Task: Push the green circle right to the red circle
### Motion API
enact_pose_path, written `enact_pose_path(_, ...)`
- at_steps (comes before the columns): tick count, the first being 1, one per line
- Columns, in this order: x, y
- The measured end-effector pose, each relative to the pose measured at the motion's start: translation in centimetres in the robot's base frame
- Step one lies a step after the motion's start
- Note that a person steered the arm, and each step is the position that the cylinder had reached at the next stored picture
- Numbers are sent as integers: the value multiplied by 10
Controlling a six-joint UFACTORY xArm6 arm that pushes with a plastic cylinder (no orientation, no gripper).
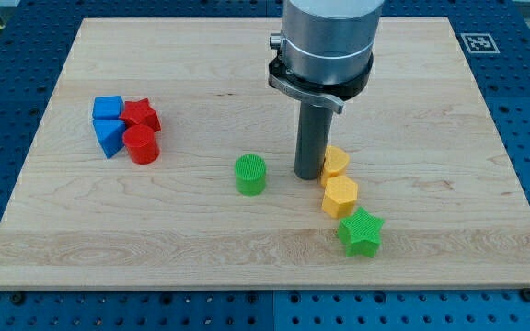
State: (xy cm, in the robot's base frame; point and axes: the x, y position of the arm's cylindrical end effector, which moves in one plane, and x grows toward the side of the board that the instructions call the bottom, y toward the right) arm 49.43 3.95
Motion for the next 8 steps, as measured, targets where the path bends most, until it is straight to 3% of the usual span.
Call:
enact_pose_path(2, 23, -37)
enact_pose_path(4, 77, -66)
enact_pose_path(5, 56, -100)
enact_pose_path(8, 14, -55)
